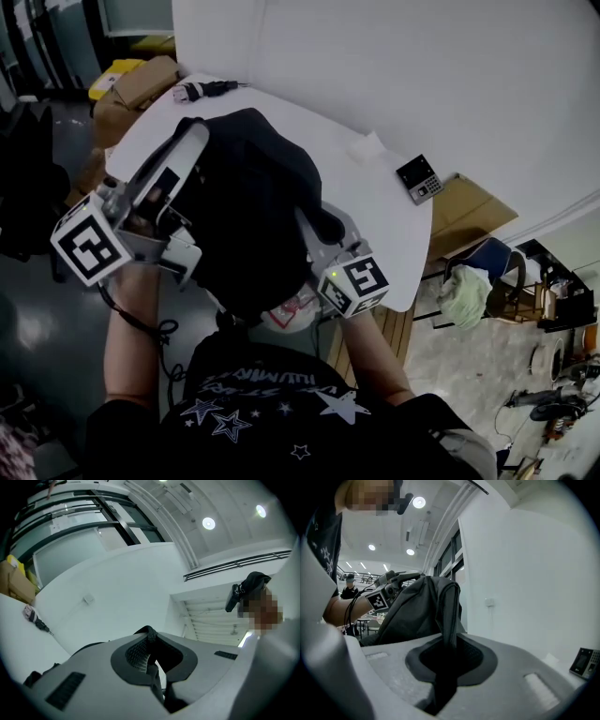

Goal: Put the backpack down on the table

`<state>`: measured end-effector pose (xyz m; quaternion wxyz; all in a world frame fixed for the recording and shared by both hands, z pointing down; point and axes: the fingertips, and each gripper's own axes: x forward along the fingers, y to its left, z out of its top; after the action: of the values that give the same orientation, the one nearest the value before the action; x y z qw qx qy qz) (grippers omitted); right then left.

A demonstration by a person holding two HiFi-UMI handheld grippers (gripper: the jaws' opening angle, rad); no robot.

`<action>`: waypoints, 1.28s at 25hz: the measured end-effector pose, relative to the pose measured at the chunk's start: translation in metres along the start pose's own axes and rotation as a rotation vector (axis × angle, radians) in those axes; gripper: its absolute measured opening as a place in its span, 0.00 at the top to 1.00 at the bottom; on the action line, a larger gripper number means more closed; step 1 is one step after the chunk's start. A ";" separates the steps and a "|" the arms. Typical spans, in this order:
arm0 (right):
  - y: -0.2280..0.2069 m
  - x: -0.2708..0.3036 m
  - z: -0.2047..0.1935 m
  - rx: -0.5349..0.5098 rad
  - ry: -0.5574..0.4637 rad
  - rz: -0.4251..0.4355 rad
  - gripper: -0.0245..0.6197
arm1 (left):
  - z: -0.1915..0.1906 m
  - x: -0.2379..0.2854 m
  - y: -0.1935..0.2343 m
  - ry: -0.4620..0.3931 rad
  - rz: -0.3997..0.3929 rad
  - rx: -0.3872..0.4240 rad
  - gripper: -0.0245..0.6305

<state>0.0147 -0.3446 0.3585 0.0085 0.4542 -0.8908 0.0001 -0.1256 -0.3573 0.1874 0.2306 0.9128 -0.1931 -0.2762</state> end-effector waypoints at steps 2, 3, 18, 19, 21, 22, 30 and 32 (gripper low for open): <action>-0.017 0.029 0.008 0.000 -0.002 -0.029 0.90 | 0.018 0.017 0.028 0.015 -0.011 -0.024 0.94; -0.026 0.042 0.011 0.001 -0.003 -0.043 0.90 | 0.027 0.025 0.042 0.023 -0.018 -0.033 0.94; -0.092 0.130 -0.002 -0.068 -0.007 -0.267 0.90 | 0.052 0.078 0.162 0.143 -0.038 -0.055 0.94; -0.095 0.136 -0.005 -0.066 -0.004 -0.278 0.90 | 0.053 0.080 0.173 0.146 -0.033 -0.073 0.94; -0.097 0.145 -0.007 -0.070 -0.007 -0.291 0.90 | 0.056 0.080 0.187 0.135 -0.045 -0.120 0.94; -0.098 0.149 -0.008 -0.075 -0.010 -0.294 0.90 | 0.058 0.079 0.191 0.131 -0.052 -0.129 0.94; -0.096 0.161 -0.018 -0.114 -0.012 -0.289 0.90 | 0.057 0.067 0.207 0.145 -0.098 -0.070 0.94; -0.093 0.160 -0.020 -0.114 -0.015 -0.282 0.89 | 0.056 0.060 0.208 0.156 -0.078 -0.005 0.94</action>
<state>-0.0036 -0.5287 0.3799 0.0277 0.5736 -0.8168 -0.0550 -0.1595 -0.5742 0.2306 0.2364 0.9378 -0.1382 -0.2136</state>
